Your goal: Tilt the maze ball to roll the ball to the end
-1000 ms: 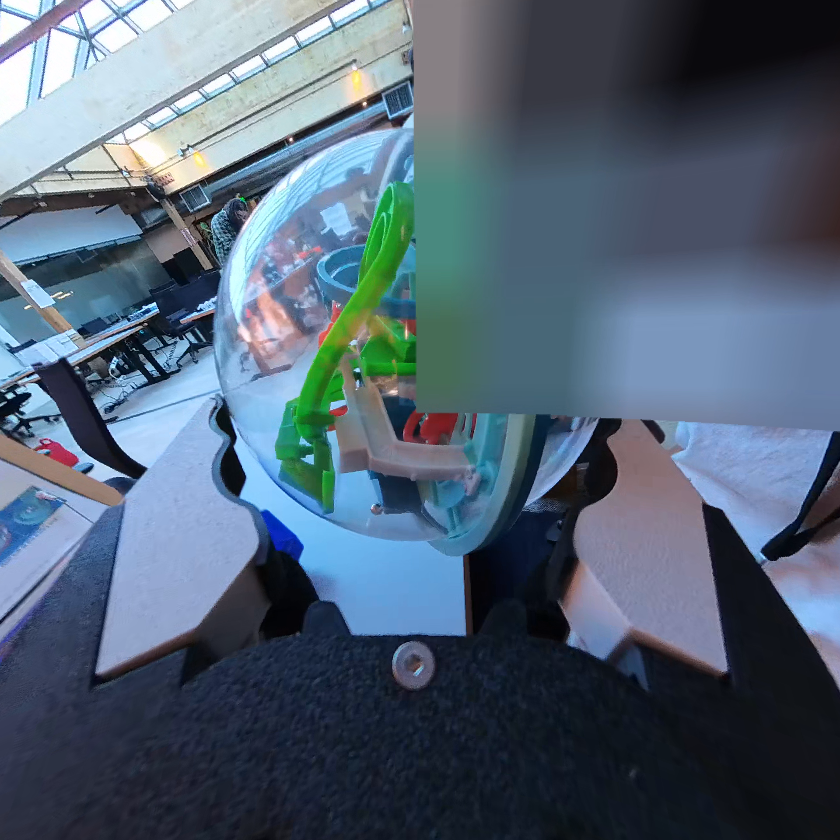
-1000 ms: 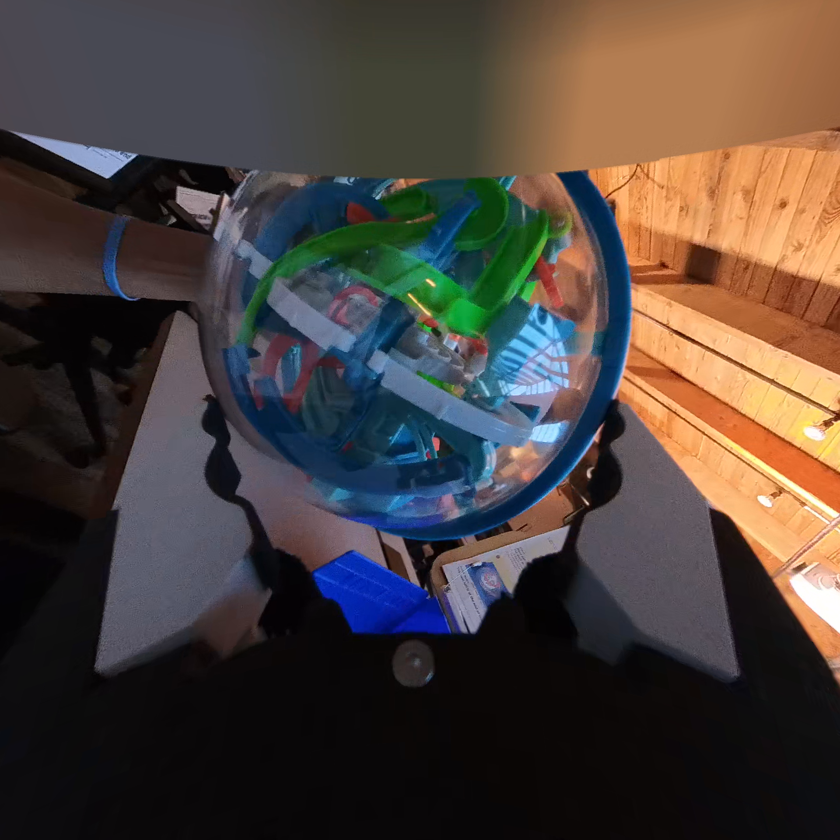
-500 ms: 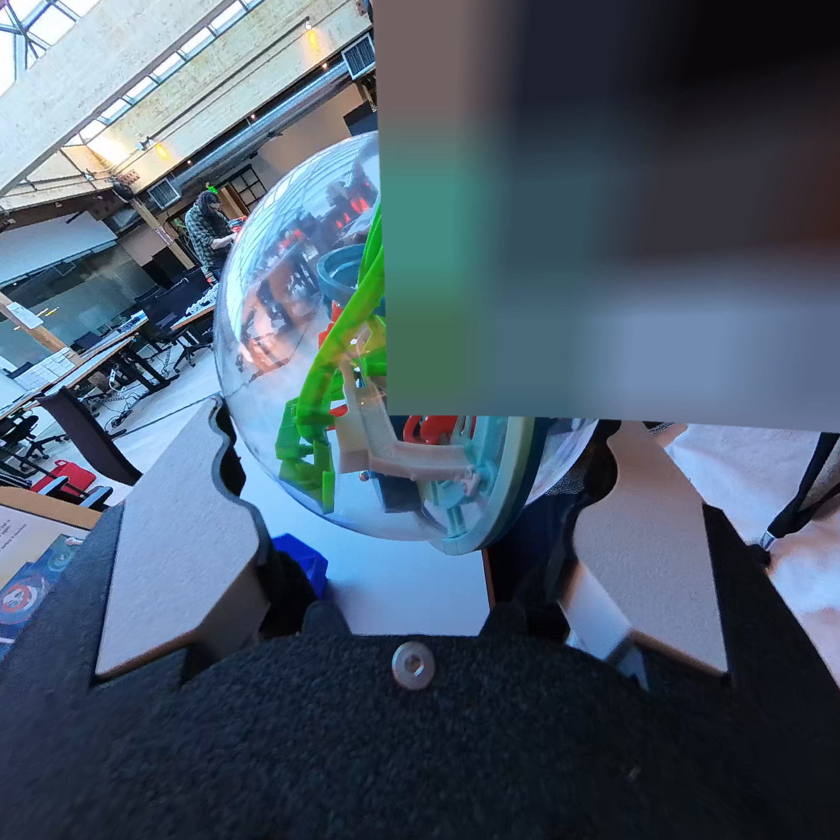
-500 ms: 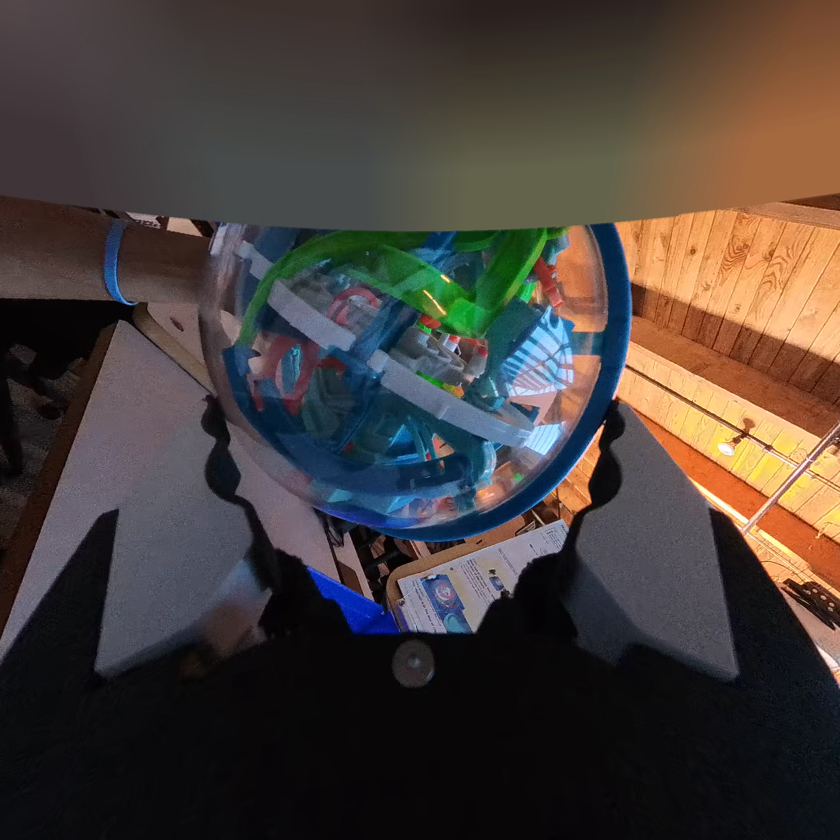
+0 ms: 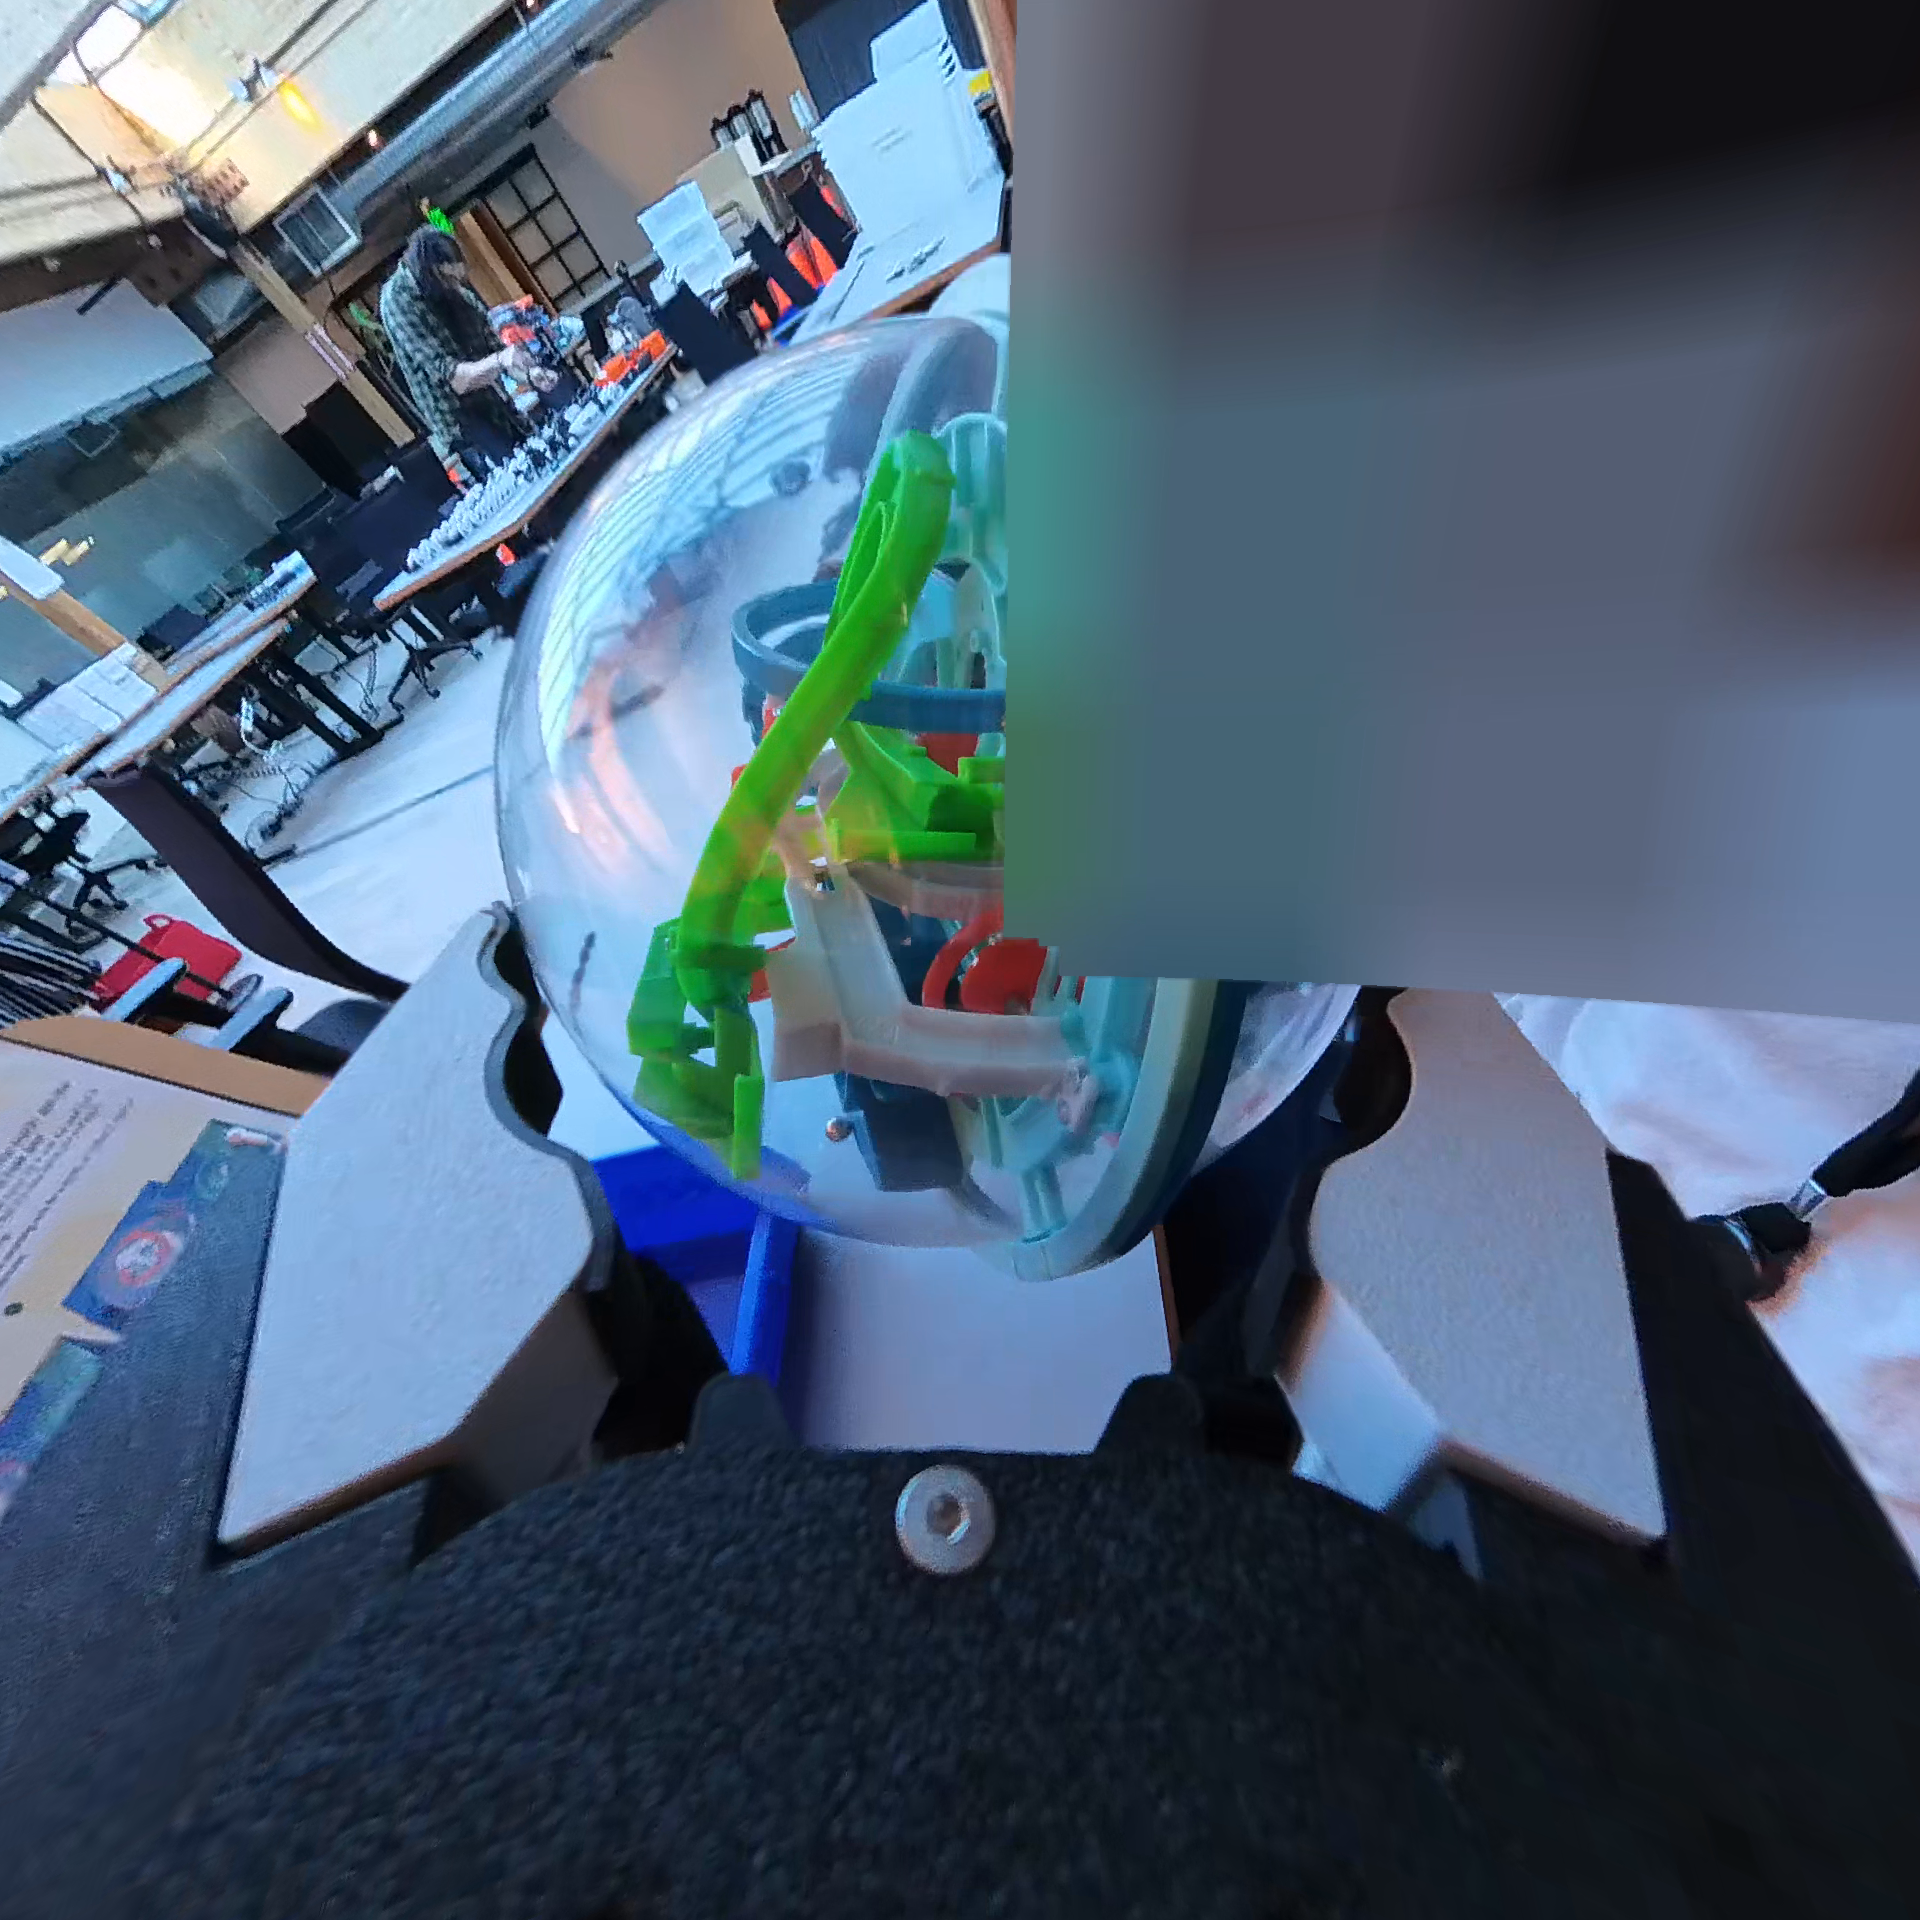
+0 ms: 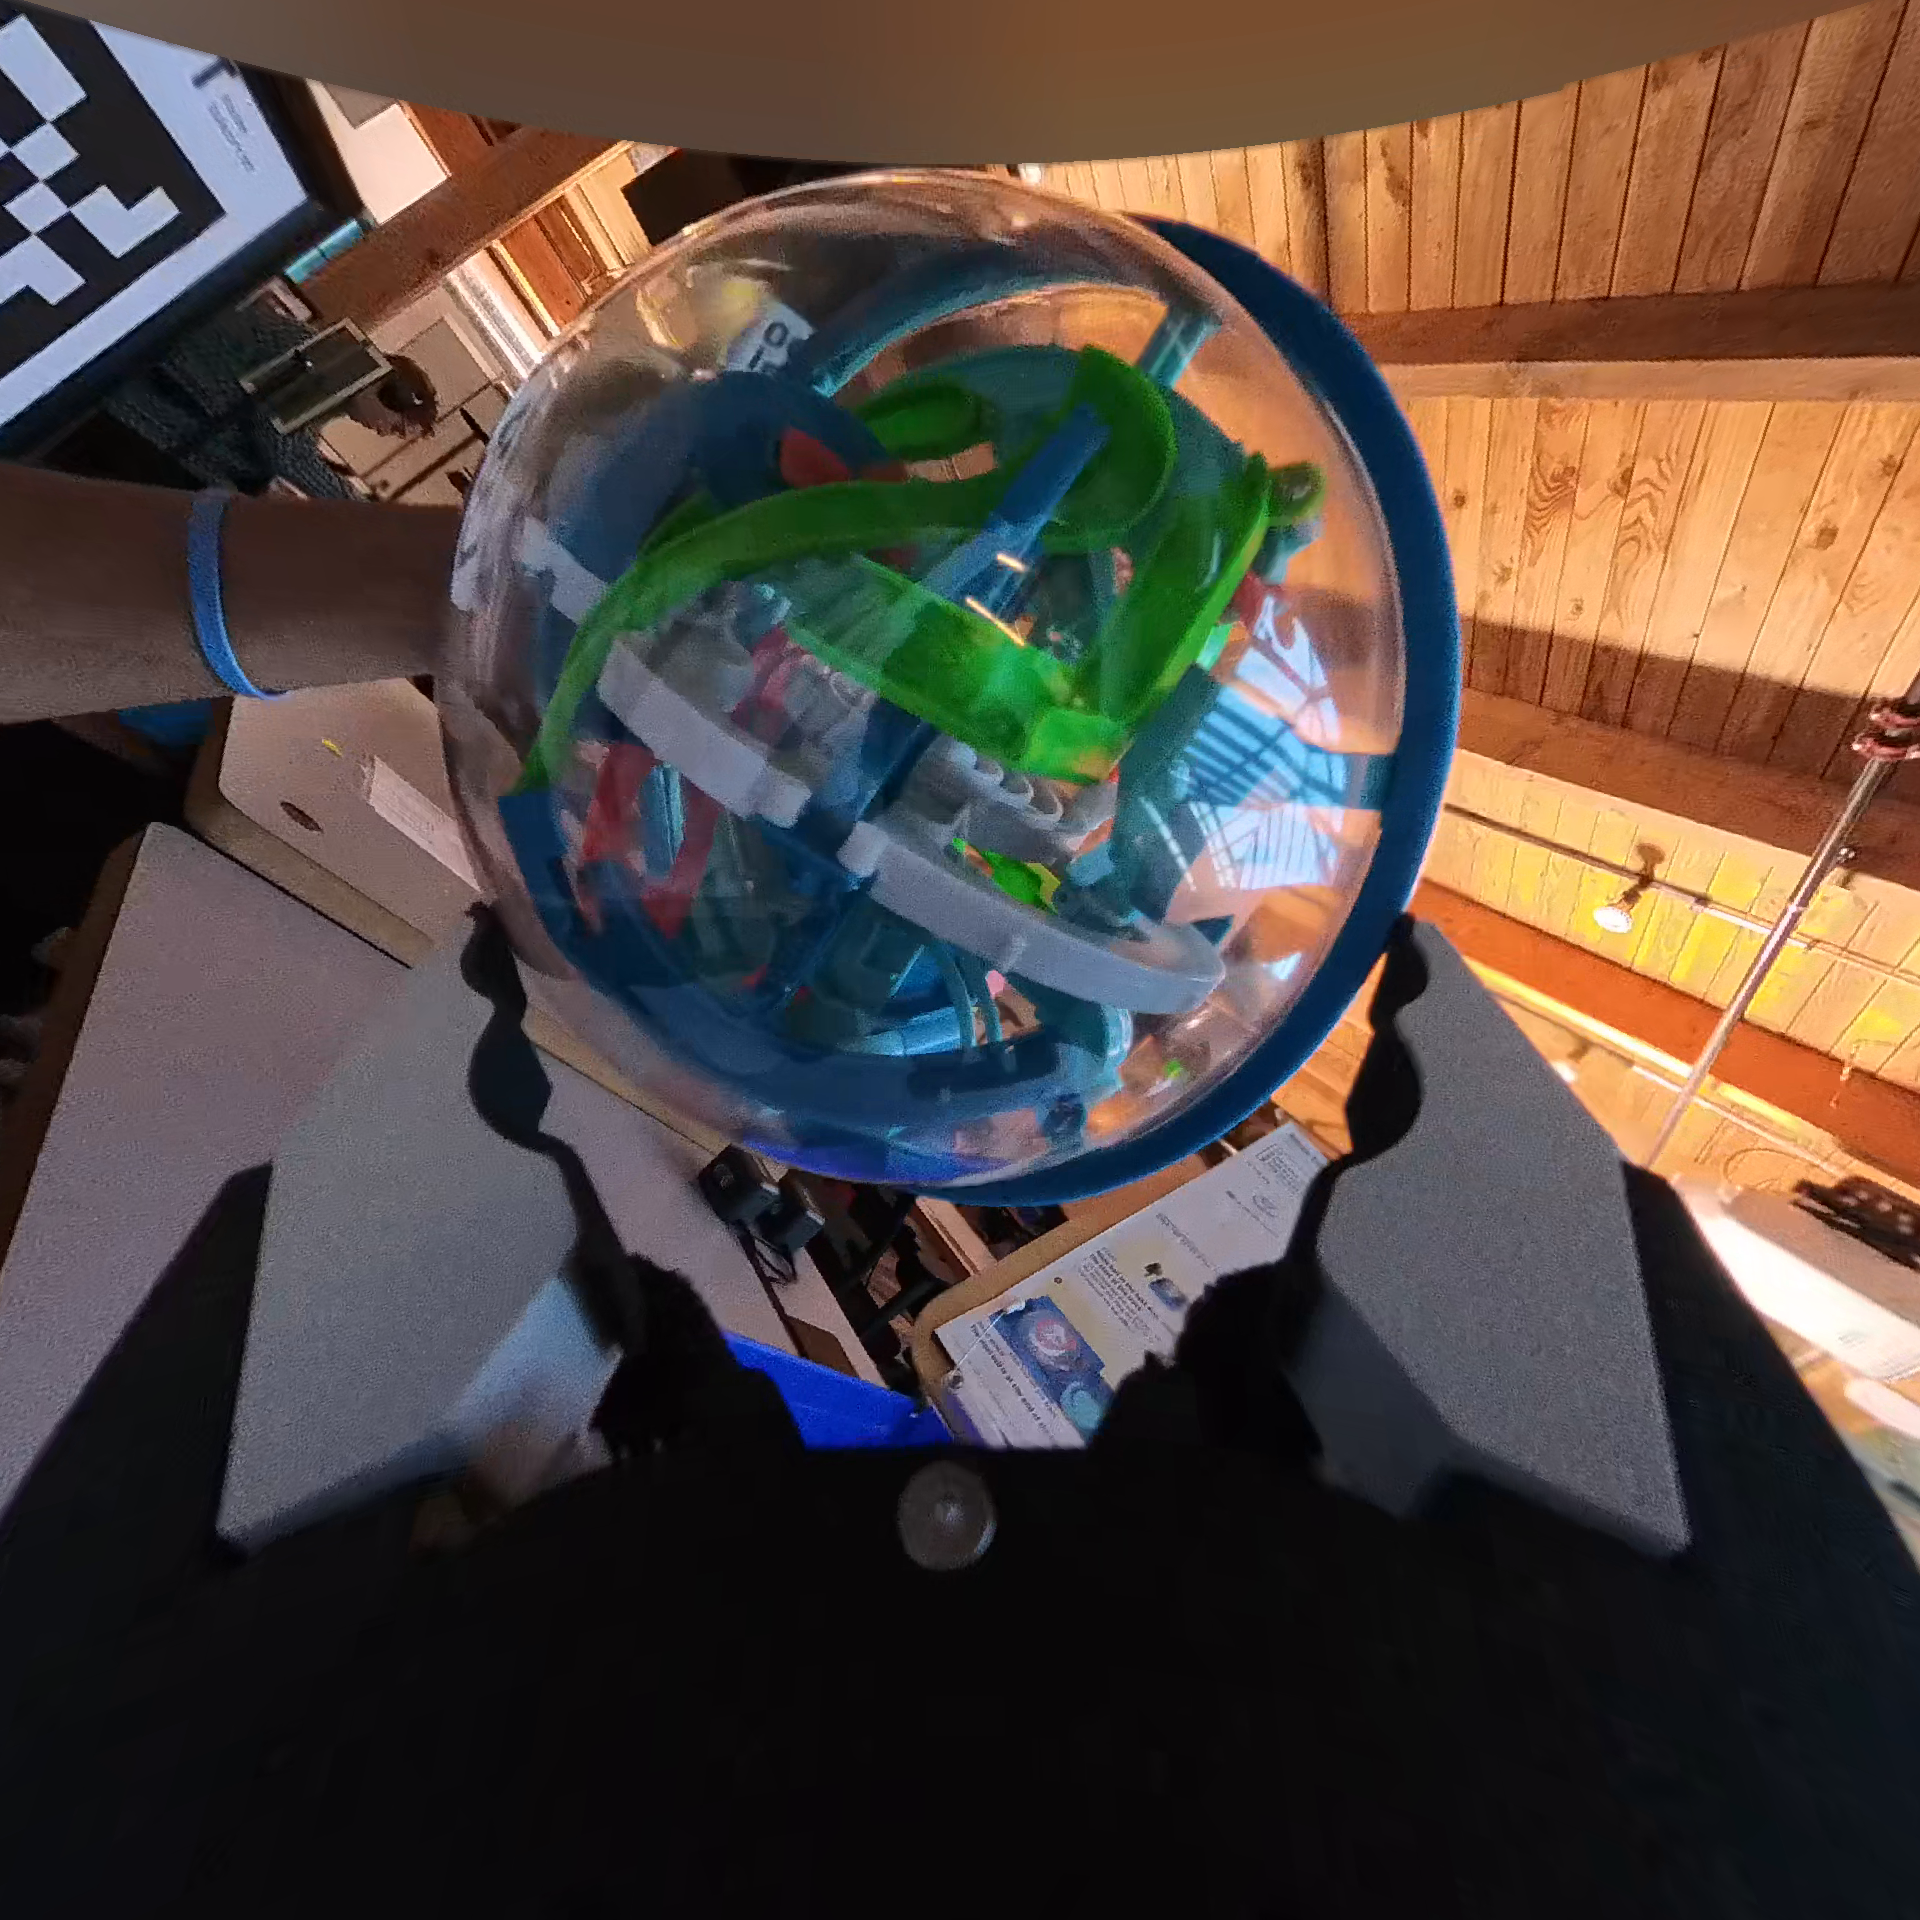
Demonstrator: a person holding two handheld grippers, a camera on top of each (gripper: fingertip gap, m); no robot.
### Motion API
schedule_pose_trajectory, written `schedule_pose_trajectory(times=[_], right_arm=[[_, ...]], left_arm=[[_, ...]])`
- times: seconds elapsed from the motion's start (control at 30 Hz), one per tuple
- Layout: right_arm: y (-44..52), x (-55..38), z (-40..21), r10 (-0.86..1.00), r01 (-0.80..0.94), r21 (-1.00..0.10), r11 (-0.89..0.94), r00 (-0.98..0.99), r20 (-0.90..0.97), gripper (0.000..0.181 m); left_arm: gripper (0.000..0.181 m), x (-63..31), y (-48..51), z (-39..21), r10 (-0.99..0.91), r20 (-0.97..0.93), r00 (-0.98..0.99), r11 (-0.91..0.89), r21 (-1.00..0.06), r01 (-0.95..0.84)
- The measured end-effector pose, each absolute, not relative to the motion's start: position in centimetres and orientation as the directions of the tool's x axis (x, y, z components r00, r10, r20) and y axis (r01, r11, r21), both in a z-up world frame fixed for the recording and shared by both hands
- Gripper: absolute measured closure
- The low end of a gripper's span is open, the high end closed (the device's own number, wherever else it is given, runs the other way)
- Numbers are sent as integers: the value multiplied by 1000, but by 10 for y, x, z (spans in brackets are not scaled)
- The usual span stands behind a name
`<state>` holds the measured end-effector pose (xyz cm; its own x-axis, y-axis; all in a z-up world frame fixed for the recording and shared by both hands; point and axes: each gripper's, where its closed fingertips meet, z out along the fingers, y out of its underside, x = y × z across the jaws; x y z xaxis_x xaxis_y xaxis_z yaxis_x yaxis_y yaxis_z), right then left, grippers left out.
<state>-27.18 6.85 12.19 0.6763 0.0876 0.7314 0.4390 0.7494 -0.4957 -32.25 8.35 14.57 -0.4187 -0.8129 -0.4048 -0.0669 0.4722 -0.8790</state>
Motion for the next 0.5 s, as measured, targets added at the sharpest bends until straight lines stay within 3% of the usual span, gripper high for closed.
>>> schedule_pose_trajectory(times=[0.23, 0.5], right_arm=[[86, -257, 119, 216, 350, -645, 679, 744, 632, 27], [91, -245, 126, 247, 337, -705, 624, 771, 587, 26]], left_arm=[[30, -305, 103, 146, -875, -237, -423, 333, -928, -168], [30, -292, 110, 155, -884, -173, -435, 268, -949, -167]])
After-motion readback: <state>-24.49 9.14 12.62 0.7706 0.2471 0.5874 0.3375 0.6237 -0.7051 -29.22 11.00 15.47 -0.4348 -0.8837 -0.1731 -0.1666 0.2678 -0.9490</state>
